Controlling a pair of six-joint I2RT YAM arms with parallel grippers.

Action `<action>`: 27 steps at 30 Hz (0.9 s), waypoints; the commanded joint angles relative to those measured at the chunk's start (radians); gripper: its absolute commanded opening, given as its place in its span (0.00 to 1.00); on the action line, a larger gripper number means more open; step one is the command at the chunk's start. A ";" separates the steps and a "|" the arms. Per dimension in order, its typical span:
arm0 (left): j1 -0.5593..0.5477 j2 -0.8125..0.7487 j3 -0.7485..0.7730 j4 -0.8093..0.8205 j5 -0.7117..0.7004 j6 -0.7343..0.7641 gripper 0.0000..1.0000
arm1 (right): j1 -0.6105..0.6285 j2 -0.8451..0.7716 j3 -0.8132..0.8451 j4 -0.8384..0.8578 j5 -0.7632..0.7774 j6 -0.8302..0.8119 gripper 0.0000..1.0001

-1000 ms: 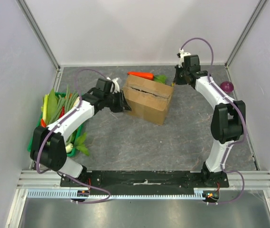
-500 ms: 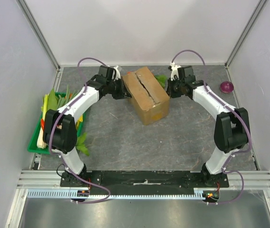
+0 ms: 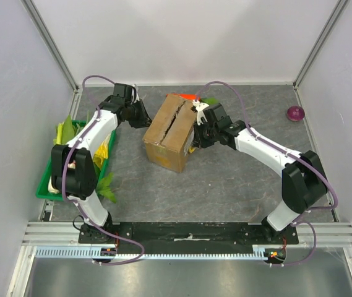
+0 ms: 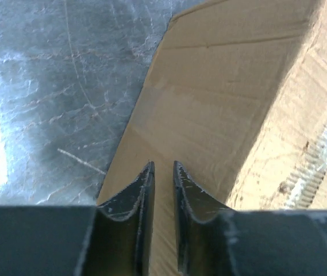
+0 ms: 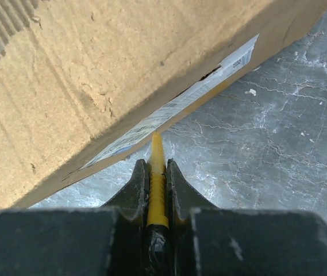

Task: Unpack the express box

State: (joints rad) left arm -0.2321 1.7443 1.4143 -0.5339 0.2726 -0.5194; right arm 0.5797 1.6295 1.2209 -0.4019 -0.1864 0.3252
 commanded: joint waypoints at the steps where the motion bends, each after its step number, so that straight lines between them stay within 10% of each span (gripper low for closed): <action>1: 0.043 -0.100 0.031 -0.083 -0.052 -0.037 0.29 | -0.001 -0.049 0.012 0.008 0.085 -0.014 0.00; 13: 0.099 -0.341 -0.110 0.029 0.157 0.007 0.52 | -0.003 -0.335 0.114 -0.100 -0.102 -0.420 0.00; 27: 0.105 -0.437 -0.324 0.084 0.225 0.082 0.52 | 0.120 -0.195 0.098 0.465 -0.286 -0.314 0.00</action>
State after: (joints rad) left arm -0.1322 1.3579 1.0943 -0.4805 0.5060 -0.4969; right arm 0.6521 1.3724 1.3079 -0.0700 -0.3977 0.0326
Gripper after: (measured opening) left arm 0.537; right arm 0.125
